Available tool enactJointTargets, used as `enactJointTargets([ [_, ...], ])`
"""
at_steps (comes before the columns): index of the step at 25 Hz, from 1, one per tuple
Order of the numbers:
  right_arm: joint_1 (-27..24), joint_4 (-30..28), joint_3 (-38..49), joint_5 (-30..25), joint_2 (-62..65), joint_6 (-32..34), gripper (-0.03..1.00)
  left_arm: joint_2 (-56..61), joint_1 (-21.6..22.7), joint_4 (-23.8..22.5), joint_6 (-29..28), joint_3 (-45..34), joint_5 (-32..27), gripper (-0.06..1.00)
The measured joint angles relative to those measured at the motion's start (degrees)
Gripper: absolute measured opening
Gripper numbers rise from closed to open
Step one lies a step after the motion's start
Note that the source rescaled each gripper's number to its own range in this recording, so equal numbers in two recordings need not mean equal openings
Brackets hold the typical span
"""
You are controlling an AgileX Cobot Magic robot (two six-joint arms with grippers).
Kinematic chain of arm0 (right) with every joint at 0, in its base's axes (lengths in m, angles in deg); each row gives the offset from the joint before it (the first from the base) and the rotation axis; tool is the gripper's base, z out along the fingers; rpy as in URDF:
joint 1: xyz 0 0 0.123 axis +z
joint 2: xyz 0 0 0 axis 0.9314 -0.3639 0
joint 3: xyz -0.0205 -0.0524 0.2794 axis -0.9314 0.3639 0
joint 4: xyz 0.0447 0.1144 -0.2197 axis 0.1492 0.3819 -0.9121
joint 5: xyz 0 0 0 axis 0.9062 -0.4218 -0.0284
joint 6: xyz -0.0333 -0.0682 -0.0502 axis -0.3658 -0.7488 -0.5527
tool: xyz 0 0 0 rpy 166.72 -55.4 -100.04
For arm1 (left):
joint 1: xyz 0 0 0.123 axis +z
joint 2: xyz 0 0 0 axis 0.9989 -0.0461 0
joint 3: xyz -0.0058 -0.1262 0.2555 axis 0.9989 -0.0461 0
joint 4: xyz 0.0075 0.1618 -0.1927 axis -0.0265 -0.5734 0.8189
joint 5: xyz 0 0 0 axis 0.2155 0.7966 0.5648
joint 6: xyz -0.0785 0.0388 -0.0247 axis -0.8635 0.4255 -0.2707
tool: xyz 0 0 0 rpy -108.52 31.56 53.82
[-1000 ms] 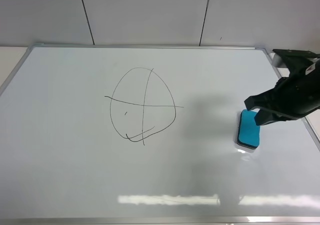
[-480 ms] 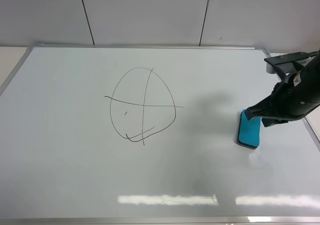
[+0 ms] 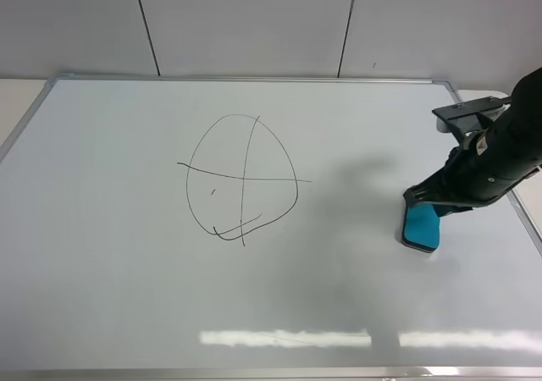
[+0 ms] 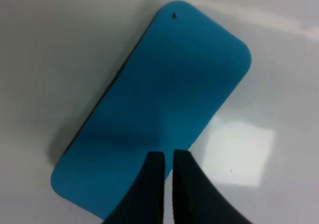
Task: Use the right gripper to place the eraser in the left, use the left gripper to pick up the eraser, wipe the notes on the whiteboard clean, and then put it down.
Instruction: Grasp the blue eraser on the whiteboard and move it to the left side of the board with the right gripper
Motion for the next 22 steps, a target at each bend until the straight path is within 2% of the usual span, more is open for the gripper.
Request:
enactJointTargets([
  [13,0.0,0.3,0.0,4.5,-5.2,0.0,0.00,0.0,0.0,0.0,0.0,0.0,0.0,1.00],
  [19,0.1,0.3,-0.5,4.5,-6.8,0.0,0.00,0.0,0.0,0.0,0.0,0.0,0.0,1.00],
  [22,1.9,-0.8,-0.8,4.0,-7.1,0.0,0.00,0.0,0.0,0.0,0.0,0.0,0.0,1.00],
])
